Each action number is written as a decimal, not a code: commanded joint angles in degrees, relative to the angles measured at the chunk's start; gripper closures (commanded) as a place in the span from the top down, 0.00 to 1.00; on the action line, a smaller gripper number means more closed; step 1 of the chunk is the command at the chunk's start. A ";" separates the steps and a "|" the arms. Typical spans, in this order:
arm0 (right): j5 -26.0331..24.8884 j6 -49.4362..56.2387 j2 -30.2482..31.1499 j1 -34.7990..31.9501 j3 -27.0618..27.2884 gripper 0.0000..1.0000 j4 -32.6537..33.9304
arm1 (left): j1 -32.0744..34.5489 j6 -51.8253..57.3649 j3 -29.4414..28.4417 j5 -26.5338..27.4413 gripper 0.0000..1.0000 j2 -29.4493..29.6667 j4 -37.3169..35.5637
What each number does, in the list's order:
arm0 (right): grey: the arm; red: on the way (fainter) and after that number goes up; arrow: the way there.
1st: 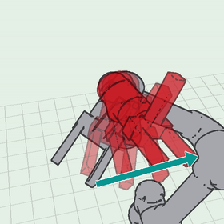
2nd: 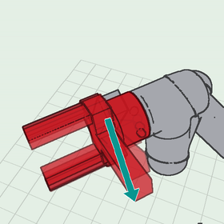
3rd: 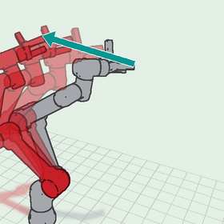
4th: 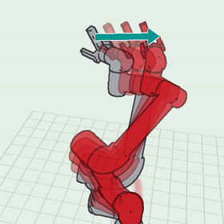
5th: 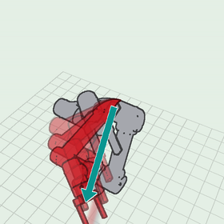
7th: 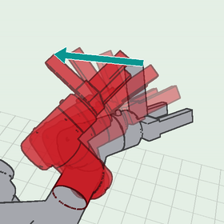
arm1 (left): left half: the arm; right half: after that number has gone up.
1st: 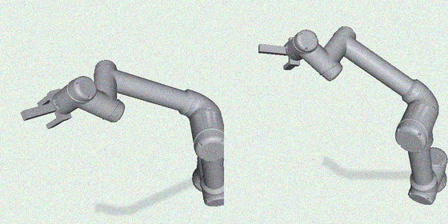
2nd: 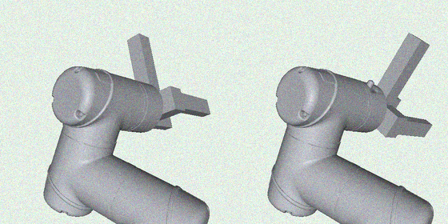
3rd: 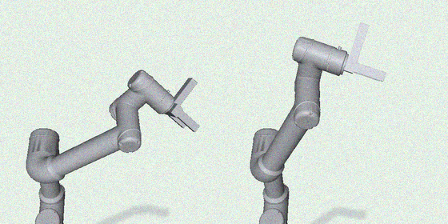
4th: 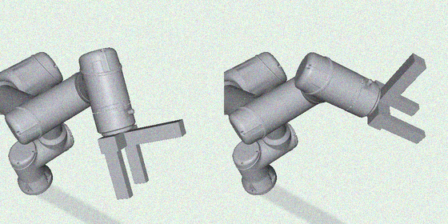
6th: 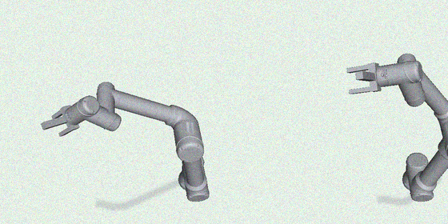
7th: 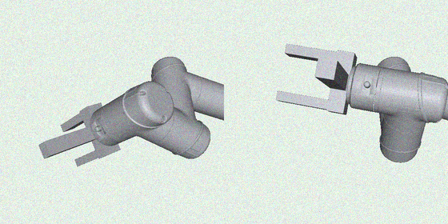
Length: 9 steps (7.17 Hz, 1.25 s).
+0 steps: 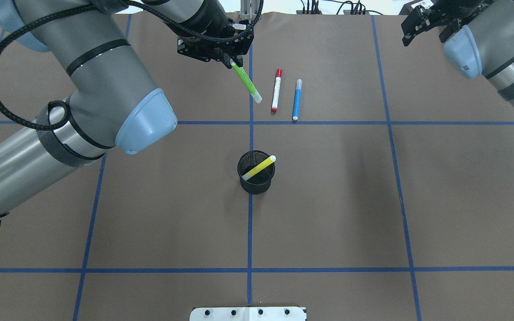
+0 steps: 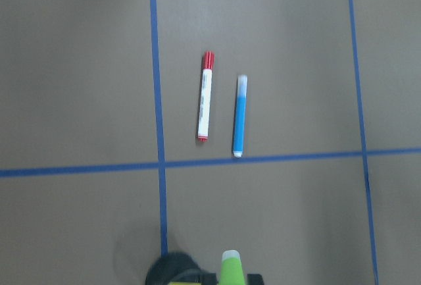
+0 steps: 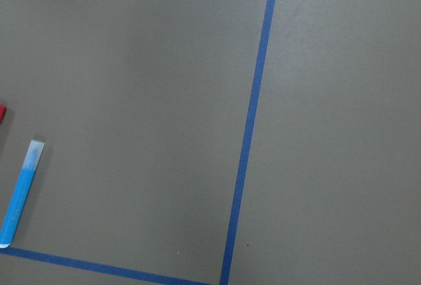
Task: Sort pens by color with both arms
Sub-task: 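Lift the green highlighter out of the cup with the left gripper, then set the green highlighter down beside the red-capped marker, open left gripper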
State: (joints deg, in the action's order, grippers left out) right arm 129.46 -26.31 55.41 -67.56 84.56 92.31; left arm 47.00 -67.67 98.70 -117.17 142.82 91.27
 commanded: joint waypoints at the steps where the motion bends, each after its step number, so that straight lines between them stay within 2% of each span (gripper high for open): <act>1: 0.00 0.03 0.75 -0.29 0.16 0.99 0.24 | -1.64 -4.20 -0.44 11.91 0.00 -0.78 4.08; 2: -0.09 0.03 0.75 -0.29 0.16 0.99 0.15 | -4.52 -6.66 -1.57 18.75 0.00 -1.05 6.53; 3: -0.09 0.03 0.75 -0.20 0.16 0.99 0.24 | -6.73 -11.29 -4.63 25.09 0.00 -1.31 13.16; 4: -0.09 0.03 0.84 -0.11 0.16 0.99 0.15 | -7.88 -15.43 -10.23 29.15 0.00 -1.23 21.24; 5: -0.17 0.12 0.84 -0.02 0.16 0.99 0.15 | -8.76 -16.34 -15.24 33.37 0.00 -0.96 25.93; 7: -0.26 0.12 0.75 0.32 0.16 0.99 0.15 | -9.04 -16.35 -23.95 38.32 0.00 -0.35 34.37; 9: -1.49 0.12 0.67 0.59 0.16 0.99 0.15 | -9.21 -16.35 -32.21 41.75 0.00 3.58 35.72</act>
State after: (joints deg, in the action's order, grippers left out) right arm 128.46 -26.19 56.12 -67.13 84.72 92.46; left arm 37.90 -83.96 71.39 -77.29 144.12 125.57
